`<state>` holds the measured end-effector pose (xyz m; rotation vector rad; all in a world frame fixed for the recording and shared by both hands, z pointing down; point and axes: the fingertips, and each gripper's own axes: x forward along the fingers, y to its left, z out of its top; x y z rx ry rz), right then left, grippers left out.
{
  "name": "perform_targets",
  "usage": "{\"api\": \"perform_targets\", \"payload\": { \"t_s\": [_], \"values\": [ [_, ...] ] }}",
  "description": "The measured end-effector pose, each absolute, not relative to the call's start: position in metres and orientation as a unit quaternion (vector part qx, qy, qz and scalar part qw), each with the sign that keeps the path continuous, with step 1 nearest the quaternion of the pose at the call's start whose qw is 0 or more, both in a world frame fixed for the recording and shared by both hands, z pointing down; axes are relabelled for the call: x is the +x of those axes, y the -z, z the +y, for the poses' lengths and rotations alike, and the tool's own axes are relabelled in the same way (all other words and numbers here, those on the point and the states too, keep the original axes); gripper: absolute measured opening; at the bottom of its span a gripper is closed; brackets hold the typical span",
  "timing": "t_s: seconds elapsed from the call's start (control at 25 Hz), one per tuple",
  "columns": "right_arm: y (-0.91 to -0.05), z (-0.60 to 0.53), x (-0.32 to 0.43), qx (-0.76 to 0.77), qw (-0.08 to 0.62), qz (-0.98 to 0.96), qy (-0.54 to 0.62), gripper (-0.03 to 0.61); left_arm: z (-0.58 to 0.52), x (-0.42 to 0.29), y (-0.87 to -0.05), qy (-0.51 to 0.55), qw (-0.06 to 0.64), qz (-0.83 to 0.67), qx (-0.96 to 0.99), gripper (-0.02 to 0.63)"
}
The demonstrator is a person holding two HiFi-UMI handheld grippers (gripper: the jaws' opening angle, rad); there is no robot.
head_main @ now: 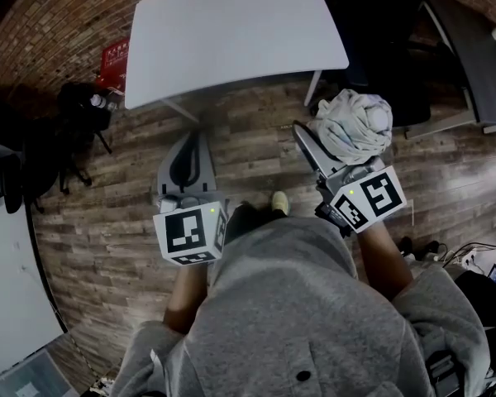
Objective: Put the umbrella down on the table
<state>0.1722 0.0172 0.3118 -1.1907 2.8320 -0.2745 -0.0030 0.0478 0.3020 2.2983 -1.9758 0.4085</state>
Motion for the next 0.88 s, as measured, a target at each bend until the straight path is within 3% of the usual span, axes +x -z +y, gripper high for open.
{"api": "perform_targets", "payload": {
  "t_s": [0.88],
  "values": [
    [-0.314, -0.017, 0.155, -0.392, 0.026, 0.916, 0.082, 0.259, 0.009, -0.021, -0.306, -0.125, 0.029, -0.642, 0.756, 0.021]
  ]
}}
